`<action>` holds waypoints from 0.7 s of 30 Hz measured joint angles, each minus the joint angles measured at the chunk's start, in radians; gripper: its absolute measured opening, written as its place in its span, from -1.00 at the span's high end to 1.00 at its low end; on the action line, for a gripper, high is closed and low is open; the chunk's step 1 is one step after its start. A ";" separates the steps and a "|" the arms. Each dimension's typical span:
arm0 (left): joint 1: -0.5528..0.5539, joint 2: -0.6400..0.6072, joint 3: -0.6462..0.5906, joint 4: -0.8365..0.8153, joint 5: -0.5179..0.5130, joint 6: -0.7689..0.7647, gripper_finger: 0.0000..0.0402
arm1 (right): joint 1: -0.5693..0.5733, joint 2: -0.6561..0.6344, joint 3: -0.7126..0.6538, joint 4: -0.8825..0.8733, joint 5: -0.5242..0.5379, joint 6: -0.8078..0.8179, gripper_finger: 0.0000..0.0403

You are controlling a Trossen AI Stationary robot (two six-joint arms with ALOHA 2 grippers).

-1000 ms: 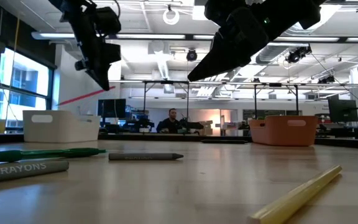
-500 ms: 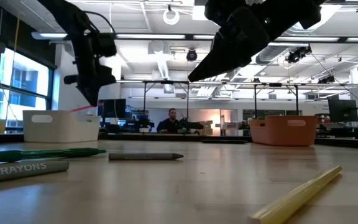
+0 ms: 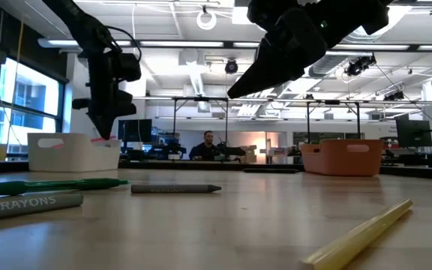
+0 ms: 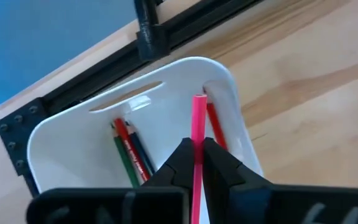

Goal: Sort crayons/erasers/pens/pencils in bins
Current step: Put the pink pencil into the white bin, then put the top gray crayon into the orange bin

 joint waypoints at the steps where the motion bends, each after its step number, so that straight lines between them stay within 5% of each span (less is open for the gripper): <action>1: 0.000 0.000 0.000 0.000 -0.002 0.000 0.99 | 0.000 0.000 0.000 0.000 0.000 0.000 1.00; 13: -0.001 0.000 0.000 0.005 -0.024 0.025 0.72 | 0.000 0.000 0.000 -0.001 0.000 0.000 1.00; 21: -0.033 -0.062 0.000 0.015 -0.020 0.087 0.78 | 0.000 0.000 0.000 -0.001 0.000 0.000 1.00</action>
